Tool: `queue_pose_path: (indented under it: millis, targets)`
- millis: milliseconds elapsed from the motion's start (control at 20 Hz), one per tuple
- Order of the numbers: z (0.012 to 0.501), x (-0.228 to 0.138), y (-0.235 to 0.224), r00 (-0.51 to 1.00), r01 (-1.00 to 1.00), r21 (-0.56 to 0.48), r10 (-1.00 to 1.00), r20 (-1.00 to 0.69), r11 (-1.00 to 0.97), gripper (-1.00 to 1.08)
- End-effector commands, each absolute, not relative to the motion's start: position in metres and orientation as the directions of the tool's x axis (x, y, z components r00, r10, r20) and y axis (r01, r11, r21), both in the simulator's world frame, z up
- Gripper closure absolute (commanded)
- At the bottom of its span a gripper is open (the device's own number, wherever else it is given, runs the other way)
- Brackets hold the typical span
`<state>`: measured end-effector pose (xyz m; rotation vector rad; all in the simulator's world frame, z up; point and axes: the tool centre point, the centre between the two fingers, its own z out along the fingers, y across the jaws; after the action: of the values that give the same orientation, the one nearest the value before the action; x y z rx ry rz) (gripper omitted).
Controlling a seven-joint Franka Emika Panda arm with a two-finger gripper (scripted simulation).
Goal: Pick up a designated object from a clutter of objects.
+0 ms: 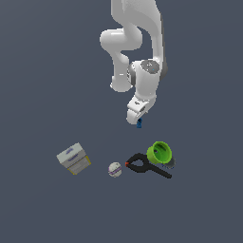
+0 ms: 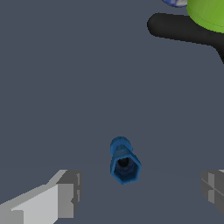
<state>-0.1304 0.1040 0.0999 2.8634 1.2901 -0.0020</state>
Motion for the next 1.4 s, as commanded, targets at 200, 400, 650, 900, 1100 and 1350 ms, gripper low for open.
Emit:
queue_pose_path:
  millis: [200, 400, 650, 900, 1100, 1350]
  targets:
    - [0.093, -0.139, 0.105, 0.638, 0.770, 0.000, 0.770, 0.000, -0.638, -0.92]
    - [0.092, -0.138, 0.105, 0.641, 0.768, 0.000, 0.768, -0.001, -0.641, -0.92]
    - [0.080, -0.139, 0.105, 0.640, 0.768, -0.001, 0.768, 0.000, -0.640, -0.92]
    - [0.059, -0.140, 0.105, 0.638, 0.770, -0.001, 0.770, 0.000, -0.638, -0.92]
    - [0.048, -0.140, 0.105, 0.638, 0.770, -0.001, 0.770, 0.000, -0.638, -0.92]
    - [0.043, -0.139, 0.105, 0.638, 0.770, 0.000, 0.770, 0.000, -0.638, -0.92]
